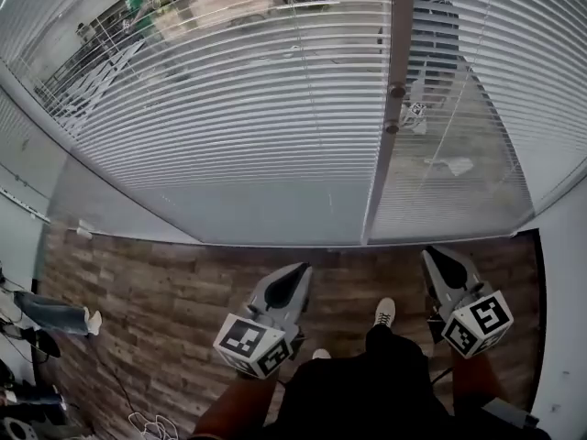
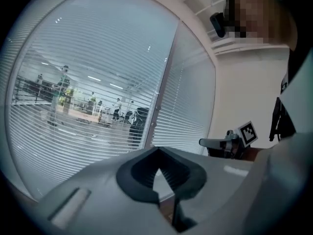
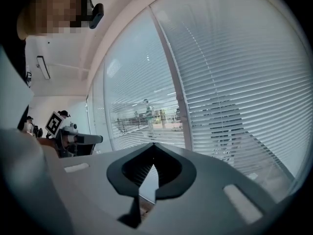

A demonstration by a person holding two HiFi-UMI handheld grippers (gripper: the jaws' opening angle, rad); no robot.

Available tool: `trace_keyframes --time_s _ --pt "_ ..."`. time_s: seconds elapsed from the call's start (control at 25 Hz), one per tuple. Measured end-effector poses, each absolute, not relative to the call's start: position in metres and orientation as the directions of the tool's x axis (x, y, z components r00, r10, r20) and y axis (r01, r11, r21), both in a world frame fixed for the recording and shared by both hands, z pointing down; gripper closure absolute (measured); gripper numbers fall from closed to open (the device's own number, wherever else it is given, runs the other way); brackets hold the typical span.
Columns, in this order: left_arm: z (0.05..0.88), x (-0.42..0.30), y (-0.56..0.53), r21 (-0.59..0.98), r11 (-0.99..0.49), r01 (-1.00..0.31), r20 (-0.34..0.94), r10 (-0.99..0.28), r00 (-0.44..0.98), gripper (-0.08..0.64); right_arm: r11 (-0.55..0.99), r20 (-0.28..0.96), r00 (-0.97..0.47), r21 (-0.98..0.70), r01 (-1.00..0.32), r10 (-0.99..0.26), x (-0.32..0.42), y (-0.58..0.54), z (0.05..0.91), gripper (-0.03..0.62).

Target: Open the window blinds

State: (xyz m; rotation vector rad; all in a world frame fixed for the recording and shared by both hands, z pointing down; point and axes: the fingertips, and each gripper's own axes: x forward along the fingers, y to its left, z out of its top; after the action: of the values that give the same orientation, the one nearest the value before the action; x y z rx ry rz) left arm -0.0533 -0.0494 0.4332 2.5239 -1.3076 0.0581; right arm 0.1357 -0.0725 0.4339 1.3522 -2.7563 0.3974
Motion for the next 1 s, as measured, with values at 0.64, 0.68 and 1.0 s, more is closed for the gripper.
trace_keyframes --time_s 0.64,0.68,1.0 --pt "0.433 -0.051 0.098 0.305 -0.698 -0.648 0.136 -0.641 0.755 0.558 0.546 0.18 -0.571 -0.172 -0.82 -0.801 0.074 0.1 0.412 0.568" --pt "0.427 -0.05 0.106 0.299 -0.702 -0.646 0.127 -0.642 0.756 0.558 0.549 0.172 -0.572 -0.166 -0.819 -0.802 0.074 0.107 0.406 0.568" --pt "0.422 -0.008 0.098 0.272 -0.66 -0.701 0.112 -0.702 0.704 0.559 0.595 0.142 -0.612 -0.145 -0.791 -0.778 0.124 0.105 0.4 0.568"
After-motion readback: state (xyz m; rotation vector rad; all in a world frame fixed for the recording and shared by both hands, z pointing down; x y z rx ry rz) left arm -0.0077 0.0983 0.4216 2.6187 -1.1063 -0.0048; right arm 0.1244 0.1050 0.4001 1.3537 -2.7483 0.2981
